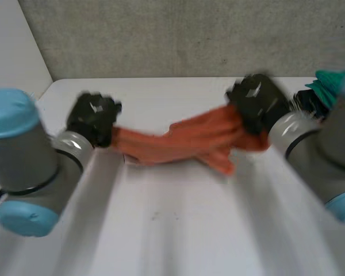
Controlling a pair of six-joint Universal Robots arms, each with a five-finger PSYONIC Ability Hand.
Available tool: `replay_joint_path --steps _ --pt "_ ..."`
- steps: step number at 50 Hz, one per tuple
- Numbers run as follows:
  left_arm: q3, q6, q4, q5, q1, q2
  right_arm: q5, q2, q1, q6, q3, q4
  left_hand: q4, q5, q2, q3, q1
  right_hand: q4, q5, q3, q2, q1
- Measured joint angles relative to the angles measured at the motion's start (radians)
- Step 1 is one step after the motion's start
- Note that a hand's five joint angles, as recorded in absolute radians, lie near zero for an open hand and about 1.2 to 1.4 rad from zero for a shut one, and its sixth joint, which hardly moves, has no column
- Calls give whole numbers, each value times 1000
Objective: Fold the laundry.
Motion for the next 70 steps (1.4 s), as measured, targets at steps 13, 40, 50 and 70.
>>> replay_joint_path --steps 13,40,50,70 --pt "-85 -158 -9 2 -31 321 -23 -51 -64 -17 -220 -90 0 0 2 4 0 0 7 0 0 0" --pt "-101 -158 -8 -42 -16 61 59 252 -12 19 -211 -212 4 0 2 4 0 -950 -898 -970 -961 -830" --pt "-101 -114 -6 -77 80 61 60 200 -139 56 -203 -3 4 0 2 5 0 -950 -899 -970 -961 -830" --pt "-80 42 78 -71 191 -27 -45 608 -266 523 -596 308 -201 -169 -197 -190 -199 -950 -898 -970 -961 -830"
